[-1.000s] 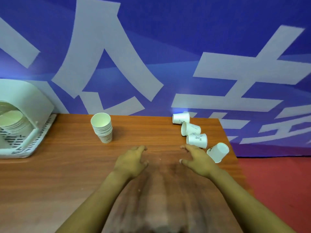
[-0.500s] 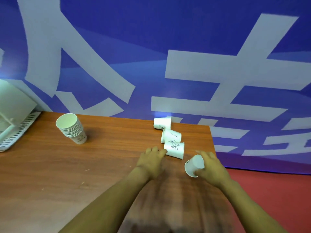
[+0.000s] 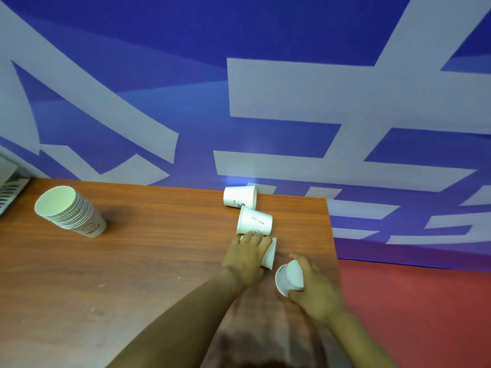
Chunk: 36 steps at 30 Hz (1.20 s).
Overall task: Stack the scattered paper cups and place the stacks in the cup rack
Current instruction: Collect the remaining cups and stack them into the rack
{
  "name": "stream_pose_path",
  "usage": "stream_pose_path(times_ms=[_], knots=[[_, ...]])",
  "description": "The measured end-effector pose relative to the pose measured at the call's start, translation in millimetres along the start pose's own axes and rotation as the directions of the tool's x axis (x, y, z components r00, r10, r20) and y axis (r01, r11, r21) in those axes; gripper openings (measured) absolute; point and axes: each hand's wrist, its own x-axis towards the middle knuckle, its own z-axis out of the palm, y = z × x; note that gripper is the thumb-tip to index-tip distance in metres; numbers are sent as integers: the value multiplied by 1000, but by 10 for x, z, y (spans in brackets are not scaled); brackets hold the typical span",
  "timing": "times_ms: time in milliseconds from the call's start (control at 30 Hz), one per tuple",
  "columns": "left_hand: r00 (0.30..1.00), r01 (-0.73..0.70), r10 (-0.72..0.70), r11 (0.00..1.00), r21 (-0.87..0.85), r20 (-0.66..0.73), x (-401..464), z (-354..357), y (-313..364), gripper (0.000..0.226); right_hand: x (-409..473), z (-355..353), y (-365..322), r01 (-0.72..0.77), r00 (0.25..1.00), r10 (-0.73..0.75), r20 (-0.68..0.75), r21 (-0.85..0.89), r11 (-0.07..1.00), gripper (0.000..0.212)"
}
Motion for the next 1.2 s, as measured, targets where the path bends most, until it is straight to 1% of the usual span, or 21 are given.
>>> stream_pose_path(times_ms=[67,133,233,300,333,433,500,600,667,733,800,867,967,1067,1167,1200], knots=[[1000,8,-8,999,33,-7,7,42,-11,60,21,3,-2,-12,1000,12,1,-14,1000,72],[1000,28,-28,998,55,-3,6,71,-30,62,27,1,-11,-14,1000,14,4,-21,1000,70],[999,25,-27,998,51,45,-44,78,-85,77,-19,-10,-65,-30,1000,30,-10,8,1000,78],[997,46,-44,998,-39,59,-150,3,-133,85,-95,-39,-134,-59,996,63,-60,76,995,84],[997,59,-55,993,-98,45,-231,-55,-162,86,-145,-67,-186,-58,993,70,-99,119,991,83],[994,78,-96,948,-310,-45,-557,-219,-297,83,-298,-163,-379,24,968,25,-249,193,981,65],[985,73,-132,900,-430,-110,-811,-278,-422,81,-391,-197,-567,65,953,-2,-304,198,978,60],[972,61,-176,834,-549,-159,-1197,-335,-618,80,-469,-155,-891,135,953,-71,-294,204,970,64],[956,75,-227,799,-596,-184,-1447,-377,-768,79,-515,-73,-1107,212,941,-145,-304,203,956,68],[938,76,-273,763,-642,-214,-1673,-413,-940,80,-584,18,-1328,258,929,-192,-315,183,949,73],[927,79,-306,727,-682,-219,-1872,-429,-1118,87,-662,117,-1526,275,924,-209,-319,178,945,79],[920,86,-324,717,-691,-222,-2040,-434,-1275,91,-730,220,-1685,281,925,-211,-315,197,939,84],[916,53,-319,700,-712,-245,-2233,-415,-1521,83,-820,392,-1934,250,936,-182,-301,206,946,87],[929,-7,-274,656,-754,-247,-2430,-396,-1880,79,-910,609,-2296,214,936,-144,-321,193,958,73],[940,-80,-218,604,-793,-261,-2684,-430,-2362,73,-966,889,-2768,222,928,-156,-338,166,961,50],[943,-94,-206,588,-803,-261,-2783,-447,-2544,72,-971,993,-2934,230,925,-169,-341,146,962,46]])
